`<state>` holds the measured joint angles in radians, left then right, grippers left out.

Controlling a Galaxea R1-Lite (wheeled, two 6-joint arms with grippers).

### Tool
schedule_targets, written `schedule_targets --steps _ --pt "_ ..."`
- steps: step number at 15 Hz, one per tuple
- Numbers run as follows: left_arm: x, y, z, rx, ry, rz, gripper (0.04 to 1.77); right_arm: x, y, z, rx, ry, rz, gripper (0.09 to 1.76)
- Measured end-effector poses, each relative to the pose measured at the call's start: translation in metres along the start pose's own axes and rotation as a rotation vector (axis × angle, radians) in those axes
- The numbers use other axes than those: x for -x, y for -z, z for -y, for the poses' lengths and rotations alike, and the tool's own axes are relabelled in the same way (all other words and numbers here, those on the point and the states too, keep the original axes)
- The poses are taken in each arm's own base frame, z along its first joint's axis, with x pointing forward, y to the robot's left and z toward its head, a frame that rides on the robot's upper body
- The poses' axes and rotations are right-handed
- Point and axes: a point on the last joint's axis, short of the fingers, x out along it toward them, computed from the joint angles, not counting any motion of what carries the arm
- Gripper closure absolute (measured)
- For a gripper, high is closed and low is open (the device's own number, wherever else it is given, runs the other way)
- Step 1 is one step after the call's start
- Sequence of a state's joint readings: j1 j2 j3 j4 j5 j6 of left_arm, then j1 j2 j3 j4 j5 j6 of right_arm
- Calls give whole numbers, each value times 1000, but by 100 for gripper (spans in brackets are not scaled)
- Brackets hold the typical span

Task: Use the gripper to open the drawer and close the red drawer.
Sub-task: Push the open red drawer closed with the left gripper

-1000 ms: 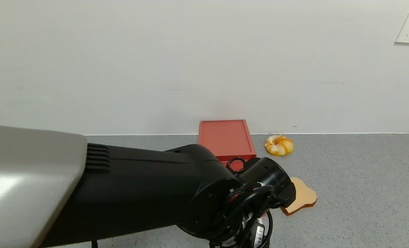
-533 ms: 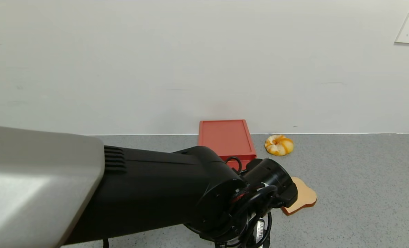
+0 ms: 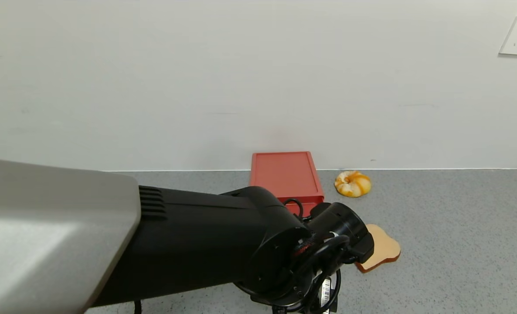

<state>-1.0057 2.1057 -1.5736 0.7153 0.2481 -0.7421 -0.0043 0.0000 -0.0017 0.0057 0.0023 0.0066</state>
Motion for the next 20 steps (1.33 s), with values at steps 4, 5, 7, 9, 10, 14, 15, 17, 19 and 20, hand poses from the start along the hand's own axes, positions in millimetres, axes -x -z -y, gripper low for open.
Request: schedule_targets --steps 4,5,7,9,10,14,15,17,19,20 --pt "-1 -1 -2 88 -6 -6 9 0 0 0 0 0 0 14" --pt "-1 -1 -3 109 -12 -11 9 0 0 0 0 0 0 14" --pt "-1 -1 -4 132 -23 -9 9 0 0 0 0 0 4 14" --pt "0 -3 -6 143 -47 14 9 0 0 0 1 0 4 14" --pt "0 -3 -6 145 -56 24 9 0 0 0 0 0 4 14" --pt "-1 -4 -5 175 -53 35 9 0 0 0 1 0 4 14" --pt "0 -6 -4 194 -47 40 9 0 0 0 1 0 4 14" --pt "2 -14 -7 283 -40 57 9 0 0 0 1 0 4 14" --pt "2 -19 -8 305 -41 68 9 0 0 0 0 0 4 14" --pt "2 -19 -6 308 -34 74 9 0 0 0 1 0 4 14"
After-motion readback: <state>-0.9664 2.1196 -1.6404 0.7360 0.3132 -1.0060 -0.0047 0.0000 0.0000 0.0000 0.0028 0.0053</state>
